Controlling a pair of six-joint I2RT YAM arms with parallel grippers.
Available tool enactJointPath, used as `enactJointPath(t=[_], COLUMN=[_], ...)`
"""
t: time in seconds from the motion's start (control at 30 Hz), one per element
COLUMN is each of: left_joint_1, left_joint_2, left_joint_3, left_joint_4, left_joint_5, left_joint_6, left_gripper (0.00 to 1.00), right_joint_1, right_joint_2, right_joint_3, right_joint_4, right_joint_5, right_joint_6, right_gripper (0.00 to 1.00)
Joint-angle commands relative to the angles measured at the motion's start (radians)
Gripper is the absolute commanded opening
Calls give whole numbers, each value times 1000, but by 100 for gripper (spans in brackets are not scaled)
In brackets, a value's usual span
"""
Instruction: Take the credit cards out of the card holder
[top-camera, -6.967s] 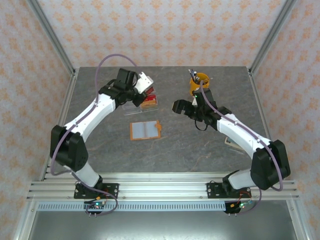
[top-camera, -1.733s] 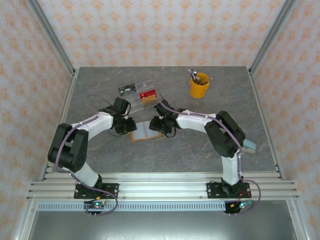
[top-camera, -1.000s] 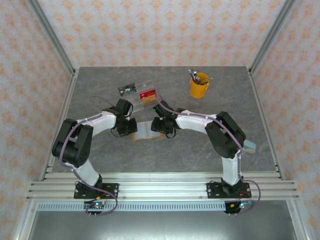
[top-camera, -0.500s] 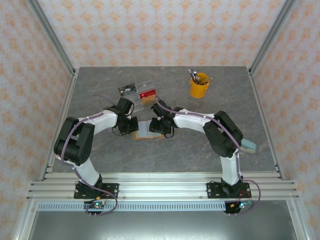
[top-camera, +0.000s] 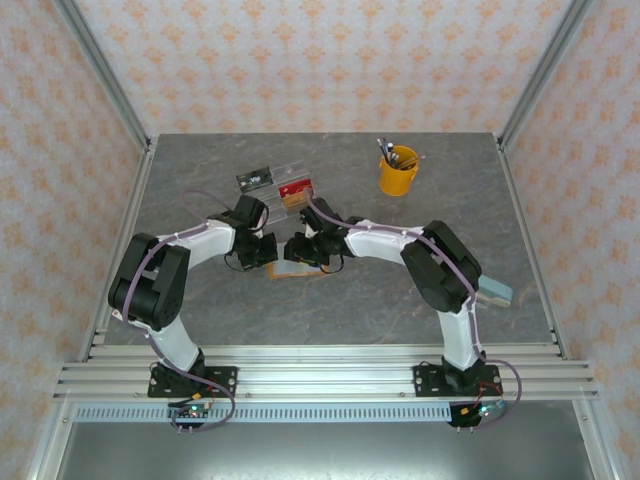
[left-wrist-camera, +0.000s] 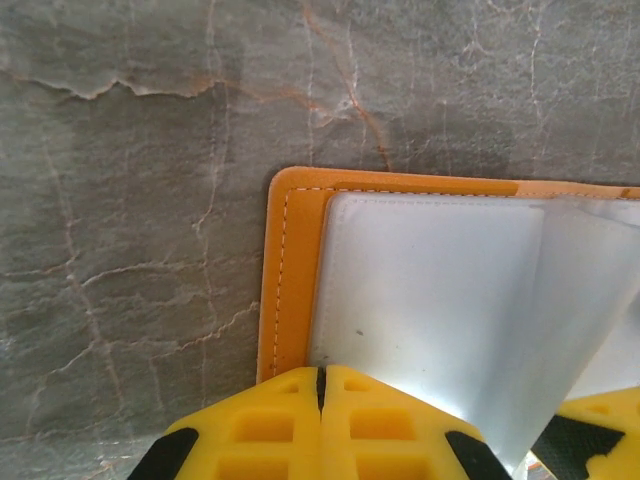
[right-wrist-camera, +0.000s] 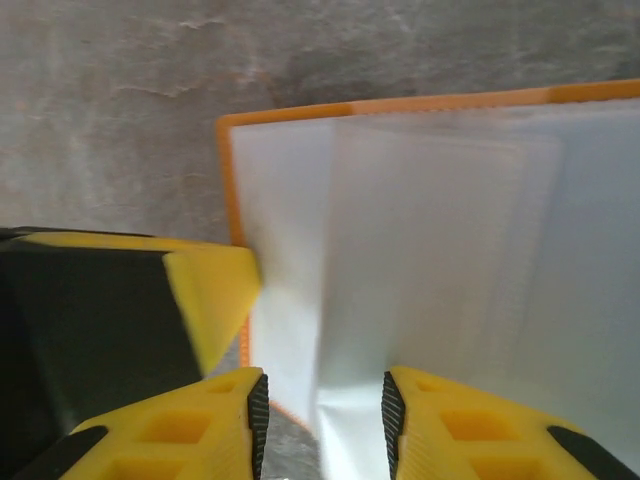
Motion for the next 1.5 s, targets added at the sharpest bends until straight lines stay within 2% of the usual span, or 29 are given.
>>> enactJointPath(t=[0.0,0.1,0.2,0.3,0.5,0.63,0.97,1.23,1.47], left_joint_1=[-16,-16,-16,-16,-16,-16,-16,-17,-18], left_joint_2=[50,53,54,56,60,62,68,80,79], left_joint_3=[-20,-20,-21,-19,-15,-15,-12,-17,-19], left_joint_4=[-33,-31,-31,-32,-35,-37,-35,-29,-31], left_joint_5=[-24,-26,-24,-26,-24,-22,-12,0,-1], left_joint_6=[12,13,14,16,14,14,14,17,23], left_gripper=[5,5,5,5,4,4,4,1,1], right_joint_1=[-12,-29,-39,-46,-48,-48,-48,-48,-49], right_joint_2=[-106,-167,-197,-182,-126,-101,-53,-56,-80], right_joint_3=[-72,-132,-146,-139,-120,-104,-72,-81,-97], right_joint_4=[136,118,-32,-135,-148,-132,-151,-21,82], right_joint_5=[-33,52,218,291,256,214,196,61,-15], right_joint_6=[16,16,10,5,10,4,-3,7,27], right_gripper=[37,37,36,35,34,29,31,26,25])
